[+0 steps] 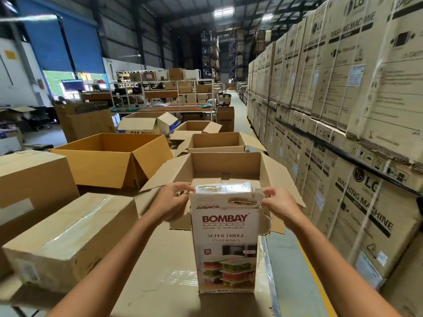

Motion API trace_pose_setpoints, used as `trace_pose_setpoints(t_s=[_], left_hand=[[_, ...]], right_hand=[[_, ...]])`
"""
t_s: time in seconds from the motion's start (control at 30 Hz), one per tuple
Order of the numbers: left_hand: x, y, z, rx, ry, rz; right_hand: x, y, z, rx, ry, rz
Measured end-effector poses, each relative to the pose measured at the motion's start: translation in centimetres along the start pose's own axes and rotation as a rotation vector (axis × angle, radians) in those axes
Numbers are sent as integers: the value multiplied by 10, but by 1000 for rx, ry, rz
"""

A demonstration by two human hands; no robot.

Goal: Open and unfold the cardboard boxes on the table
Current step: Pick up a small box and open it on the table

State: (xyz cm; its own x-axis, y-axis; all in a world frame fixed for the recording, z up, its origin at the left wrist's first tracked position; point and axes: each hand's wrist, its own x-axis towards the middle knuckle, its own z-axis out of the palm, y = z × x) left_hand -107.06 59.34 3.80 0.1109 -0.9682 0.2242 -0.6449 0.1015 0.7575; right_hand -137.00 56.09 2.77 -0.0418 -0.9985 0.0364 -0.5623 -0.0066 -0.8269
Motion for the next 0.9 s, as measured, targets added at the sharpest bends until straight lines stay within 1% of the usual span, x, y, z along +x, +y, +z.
trace_pose_setpoints(t_s=[0.1, 0.17, 0.23, 0.3, 0.37, 0.43, 0.5, 0.57, 0.63, 0.7, 0.77, 0.83, 0.9], left_hand=[[4, 3, 2, -66, 0, 40], [8, 2, 3, -67, 10, 89], [12, 2, 6, -47, -30, 116], [14, 4, 8, 21, -118, 150], [16, 7, 7, 63, -212, 163], [22, 12, 6, 137, -272, 132], [32, 19, 6, 286, -291, 123], [48, 20, 8, 340, -210, 146], [62, 21, 9, 287, -79, 117], [71, 24, 12, 226, 5, 66], [75, 25, 21, 209, 56, 17], [80, 18, 33, 285, 91, -29], [84, 9, 42, 317, 101, -65]], right_hand=[[0, -13, -3, 0, 133, -162], [3, -21, -6, -27, 138, -278], [12, -25, -8, -113, 51, -337], [19, -28, -6, -197, -92, -329], [26, -31, -3, -249, -189, -311], [32, -37, -1, -312, -194, -335], [39, -45, -2, -352, -148, -362], [47, -54, -1, -396, -76, -357], [56, -61, 4, -421, 18, -300], [62, -61, 13, -414, 97, -222], [64, -54, 24, -407, 124, -157], [67, -45, 33, -331, 154, -105], [68, -40, 36, -299, 190, -114]])
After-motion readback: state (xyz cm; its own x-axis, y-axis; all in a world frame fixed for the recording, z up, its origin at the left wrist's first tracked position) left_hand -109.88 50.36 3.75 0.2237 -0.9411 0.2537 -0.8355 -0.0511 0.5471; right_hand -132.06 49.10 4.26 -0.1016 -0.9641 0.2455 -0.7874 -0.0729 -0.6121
